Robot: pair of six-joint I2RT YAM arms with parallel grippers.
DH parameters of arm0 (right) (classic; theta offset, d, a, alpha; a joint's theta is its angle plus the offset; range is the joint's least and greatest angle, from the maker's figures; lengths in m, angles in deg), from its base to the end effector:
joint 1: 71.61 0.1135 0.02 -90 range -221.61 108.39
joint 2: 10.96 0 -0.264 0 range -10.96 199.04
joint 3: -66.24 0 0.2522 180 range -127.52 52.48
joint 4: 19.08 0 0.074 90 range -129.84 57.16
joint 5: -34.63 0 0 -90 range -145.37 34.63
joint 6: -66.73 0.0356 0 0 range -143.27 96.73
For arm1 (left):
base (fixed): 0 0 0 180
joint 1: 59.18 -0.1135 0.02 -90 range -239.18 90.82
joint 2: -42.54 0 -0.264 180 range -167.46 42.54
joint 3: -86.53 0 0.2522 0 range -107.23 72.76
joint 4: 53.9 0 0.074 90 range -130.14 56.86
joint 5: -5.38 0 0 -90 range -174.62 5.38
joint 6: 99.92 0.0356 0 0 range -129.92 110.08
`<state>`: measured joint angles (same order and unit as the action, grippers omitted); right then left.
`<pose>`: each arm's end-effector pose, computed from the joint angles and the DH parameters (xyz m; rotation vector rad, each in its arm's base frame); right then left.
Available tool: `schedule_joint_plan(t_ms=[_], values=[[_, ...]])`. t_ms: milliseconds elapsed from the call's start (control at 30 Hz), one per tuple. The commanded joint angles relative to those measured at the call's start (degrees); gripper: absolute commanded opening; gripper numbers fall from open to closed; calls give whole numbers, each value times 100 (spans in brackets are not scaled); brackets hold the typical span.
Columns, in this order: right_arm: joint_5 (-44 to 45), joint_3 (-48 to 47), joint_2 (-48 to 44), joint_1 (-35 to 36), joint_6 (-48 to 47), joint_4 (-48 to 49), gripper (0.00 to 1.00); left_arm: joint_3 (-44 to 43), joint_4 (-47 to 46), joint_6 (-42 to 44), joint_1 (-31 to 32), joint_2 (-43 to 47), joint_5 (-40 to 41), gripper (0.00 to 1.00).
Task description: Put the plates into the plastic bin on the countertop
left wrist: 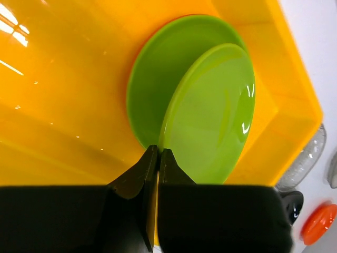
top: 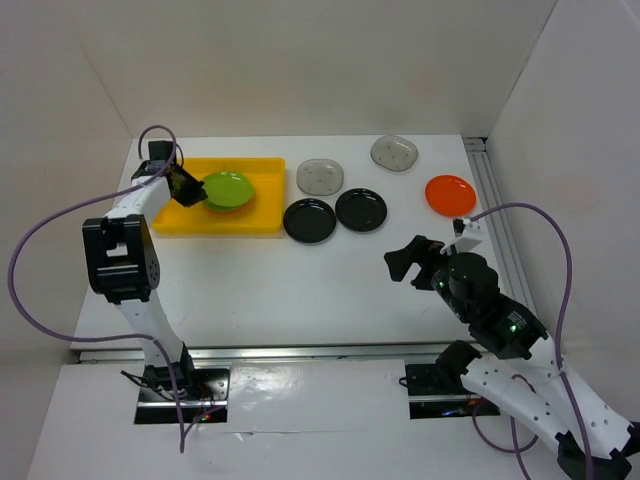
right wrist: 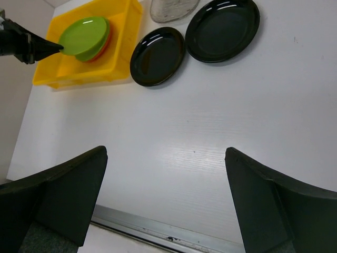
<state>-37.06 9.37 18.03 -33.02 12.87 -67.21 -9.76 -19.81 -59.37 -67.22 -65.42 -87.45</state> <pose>0.0954 0.0618 0.3221 0.1760 1.9395 0.5707 0.4209 0.0577 0.2351 -1.1358 2.1210 -0.4013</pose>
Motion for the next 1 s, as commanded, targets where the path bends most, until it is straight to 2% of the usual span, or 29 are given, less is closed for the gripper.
schedule_joint_plan(t_ms=[0,67,100,200,233,300,333,367,500,600,633,733,867,967], values=[[-20,162,167,-18,-46,606,100,-299,102,164,-137,-198,19,0],[-134,232,255,-18,7,773,100,-300,163,164,-137,-304,-33,7],[-134,303,360,-18,7,835,100,-300,163,164,-198,-304,-33,22],[-275,427,589,-18,7,1134,100,-300,163,111,-251,-174,-147,50],[-336,522,660,-18,7,1213,100,-300,163,111,-251,-112,-148,65],[-389,725,844,-18,68,1520,100,-361,163,163,-251,168,-148,82],[-389,804,1115,-18,69,1643,100,-361,163,225,-251,301,-148,88],[-389,952,1283,-114,69,1905,100,-361,163,278,-251,450,-148,98],[-1047,1321,2135,-886,192,2809,100,-361,487,410,-190,1346,142,100],[-1626,1516,2803,-1879,131,3583,100,-685,839,656,117,1918,474,100],[-1776,1516,3214,-2342,78,3734,100,-756,1127,726,170,2006,476,100],[-2146,1428,3875,-2750,-63,4227,99,-862,1568,779,170,2428,-15,100],[-2296,1069,5173,-2857,-221,4737,94,67,1536,1112,170,3394,-384,100],[-2455,735,5983,-2926,-283,5071,89,920,1324,1271,170,4043,-166,100]])
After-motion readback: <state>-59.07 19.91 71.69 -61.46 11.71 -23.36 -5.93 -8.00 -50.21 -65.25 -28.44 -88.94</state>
